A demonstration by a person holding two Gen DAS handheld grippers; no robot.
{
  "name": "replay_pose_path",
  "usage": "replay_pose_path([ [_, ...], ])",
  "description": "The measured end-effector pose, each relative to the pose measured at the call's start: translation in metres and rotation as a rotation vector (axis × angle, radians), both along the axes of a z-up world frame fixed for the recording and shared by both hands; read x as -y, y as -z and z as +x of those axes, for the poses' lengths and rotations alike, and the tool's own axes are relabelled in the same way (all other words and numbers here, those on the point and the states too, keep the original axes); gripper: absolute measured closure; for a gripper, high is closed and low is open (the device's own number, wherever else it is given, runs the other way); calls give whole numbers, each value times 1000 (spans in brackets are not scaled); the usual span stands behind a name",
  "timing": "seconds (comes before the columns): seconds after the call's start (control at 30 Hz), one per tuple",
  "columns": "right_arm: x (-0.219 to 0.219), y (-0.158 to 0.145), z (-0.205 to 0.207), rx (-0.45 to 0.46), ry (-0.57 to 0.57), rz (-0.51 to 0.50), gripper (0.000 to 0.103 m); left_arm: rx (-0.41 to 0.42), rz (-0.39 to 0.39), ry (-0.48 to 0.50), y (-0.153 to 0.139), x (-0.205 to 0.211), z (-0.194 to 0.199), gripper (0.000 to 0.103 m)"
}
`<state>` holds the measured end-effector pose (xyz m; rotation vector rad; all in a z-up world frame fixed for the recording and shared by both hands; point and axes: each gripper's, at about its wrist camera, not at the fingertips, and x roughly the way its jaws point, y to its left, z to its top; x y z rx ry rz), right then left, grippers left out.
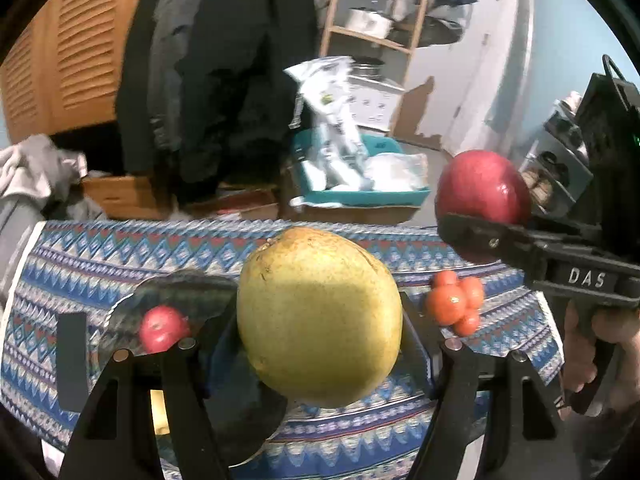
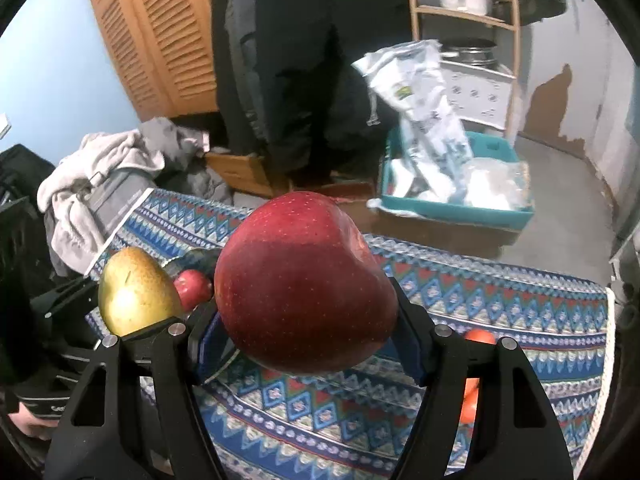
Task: Organize fruits
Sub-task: 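Carry the pear with the left tool while the right tool carries the apple over the glass bowl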
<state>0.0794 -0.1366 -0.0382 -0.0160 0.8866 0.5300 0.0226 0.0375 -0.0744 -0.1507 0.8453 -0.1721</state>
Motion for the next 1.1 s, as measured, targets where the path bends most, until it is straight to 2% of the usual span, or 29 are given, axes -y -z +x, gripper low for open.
replay_pose_path([
  [0.5, -100, 36, 19, -104, -146, 6, 32, -130, 3, -153, 61, -75, 0, 30],
  [0.77, -134, 78, 26, -189, -208, -46, 32, -244, -27, -173, 105, -87, 5, 30],
  [1.0, -147, 106, 26, -237, -240, -87, 32, -293, -12, -185, 131, -91, 3, 30],
  [1.1, -149, 116, 27, -259, -244, -95, 32, -278, 13, -175, 132, -88, 4, 30],
])
